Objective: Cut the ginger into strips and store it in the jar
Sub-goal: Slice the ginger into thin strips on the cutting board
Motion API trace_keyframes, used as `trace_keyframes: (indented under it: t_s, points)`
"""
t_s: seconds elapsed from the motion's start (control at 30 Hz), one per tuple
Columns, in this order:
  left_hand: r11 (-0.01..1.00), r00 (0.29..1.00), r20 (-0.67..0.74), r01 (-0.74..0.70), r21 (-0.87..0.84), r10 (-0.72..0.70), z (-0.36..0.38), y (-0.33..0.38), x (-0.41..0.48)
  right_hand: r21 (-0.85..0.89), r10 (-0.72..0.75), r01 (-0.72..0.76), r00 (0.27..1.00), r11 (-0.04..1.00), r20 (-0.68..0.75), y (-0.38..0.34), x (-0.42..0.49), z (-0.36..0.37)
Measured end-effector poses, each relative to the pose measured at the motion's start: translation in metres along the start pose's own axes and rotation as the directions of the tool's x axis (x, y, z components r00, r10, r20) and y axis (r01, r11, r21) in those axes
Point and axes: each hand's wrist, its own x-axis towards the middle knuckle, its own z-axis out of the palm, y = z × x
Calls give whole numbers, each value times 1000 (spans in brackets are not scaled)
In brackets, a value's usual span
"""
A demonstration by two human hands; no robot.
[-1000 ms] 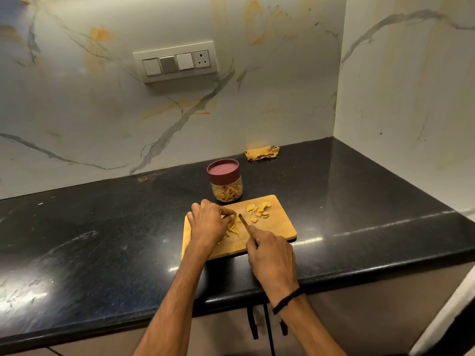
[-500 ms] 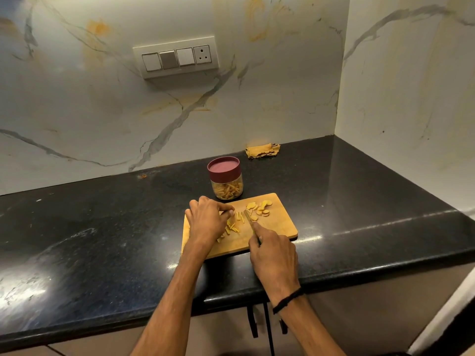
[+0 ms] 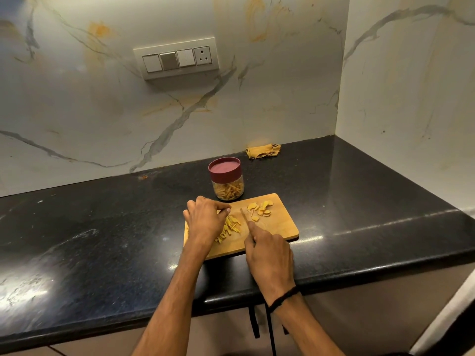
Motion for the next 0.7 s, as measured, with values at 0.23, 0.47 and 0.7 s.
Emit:
trace_keyframes:
  t_s: [0.23,0.47,0.7]
  points:
    - [1000,1000,17,-17,-7,17,5,5,2,-36,62,-62,998,997,-20,3,4,-5]
    - [1000,1000,19,-17,-19,18,6,8,1,-37,62,-62,998,997,-17,5,3,-5]
    - [1000,1000,10,-25,-13,25,7,9,3,-34,78,-80,995,996,-56,8,-5,-12]
